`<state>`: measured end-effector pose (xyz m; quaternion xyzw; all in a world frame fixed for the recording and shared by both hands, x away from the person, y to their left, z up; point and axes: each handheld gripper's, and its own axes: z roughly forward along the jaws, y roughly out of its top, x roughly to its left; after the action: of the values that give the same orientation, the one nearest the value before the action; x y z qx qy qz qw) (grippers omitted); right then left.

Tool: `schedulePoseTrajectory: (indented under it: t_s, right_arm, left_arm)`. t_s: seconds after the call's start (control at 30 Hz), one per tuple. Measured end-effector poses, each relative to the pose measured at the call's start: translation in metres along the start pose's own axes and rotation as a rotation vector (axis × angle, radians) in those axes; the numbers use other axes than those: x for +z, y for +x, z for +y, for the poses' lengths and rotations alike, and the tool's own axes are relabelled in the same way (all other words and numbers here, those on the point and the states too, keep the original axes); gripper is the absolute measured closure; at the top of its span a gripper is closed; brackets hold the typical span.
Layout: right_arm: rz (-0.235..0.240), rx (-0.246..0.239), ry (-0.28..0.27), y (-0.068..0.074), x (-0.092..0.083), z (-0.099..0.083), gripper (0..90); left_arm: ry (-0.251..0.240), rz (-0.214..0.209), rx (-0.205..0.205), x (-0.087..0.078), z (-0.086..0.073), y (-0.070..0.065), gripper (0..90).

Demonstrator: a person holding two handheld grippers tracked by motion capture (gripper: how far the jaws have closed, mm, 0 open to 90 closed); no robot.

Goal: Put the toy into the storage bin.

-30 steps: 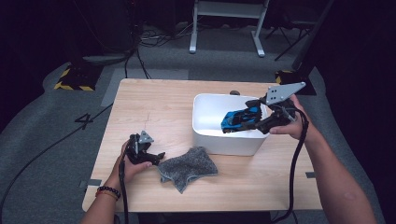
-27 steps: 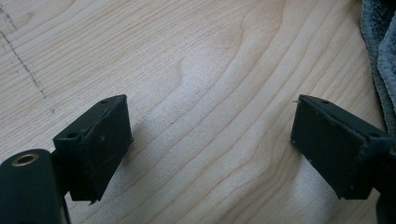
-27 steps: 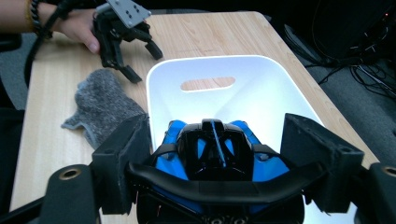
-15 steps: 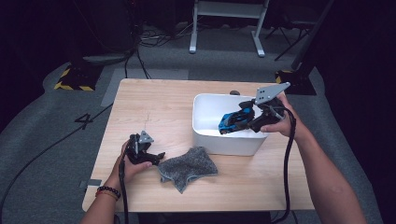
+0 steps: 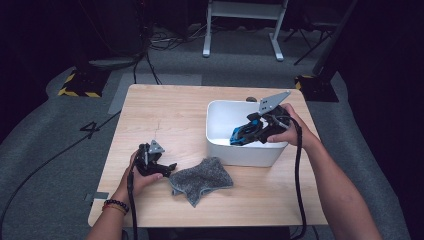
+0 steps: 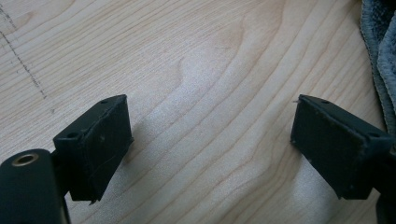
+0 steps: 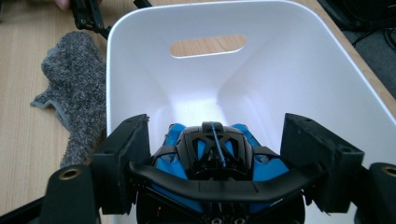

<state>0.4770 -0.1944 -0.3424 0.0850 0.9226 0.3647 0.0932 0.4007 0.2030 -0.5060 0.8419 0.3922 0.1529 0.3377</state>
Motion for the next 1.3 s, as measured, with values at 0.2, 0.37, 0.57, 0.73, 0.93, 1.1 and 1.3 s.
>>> schedulePoseTrajectory:
  t_s: [0.2, 0.37, 0.57, 0.73, 0.93, 1.1, 1.3]
  right_arm:
    - [0.008, 0.010, 0.040, -0.004, 0.012, -0.002, 24.9]
    - [0.002, 0.014, 0.065, -0.007, 0.016, -0.005, 24.9]
    - [0.001, 0.018, 0.099, -0.010, 0.020, -0.009, 24.9]
    - [0.001, 0.025, 0.116, -0.013, 0.021, -0.012, 24.9]
    - [-0.008, 0.036, 0.165, -0.017, 0.023, -0.016, 24.9]
    - [-0.015, 0.031, 0.209, -0.017, 0.027, -0.015, 24.9]
    - [-0.016, 0.027, 0.272, -0.016, 0.030, -0.011, 24.8]
  left_arm:
    - [0.000, 0.000, 0.000, 0.000, 0.000, 0.000, 12.7]
    - [0.000, 0.001, 0.001, 0.000, 0.000, 0.000, 12.8]
    - [-0.001, 0.005, 0.001, 0.000, 0.000, 0.000, 13.2]
    - [-0.002, 0.004, 0.003, 0.000, 0.000, 0.000, 13.2]
    - [-0.002, 0.005, 0.004, 0.000, 0.000, 0.000, 13.4]
    - [-0.002, 0.005, 0.004, 0.000, 0.000, 0.000, 13.4]
    - [-0.002, 0.005, 0.004, 0.000, 0.000, 0.000, 13.4]
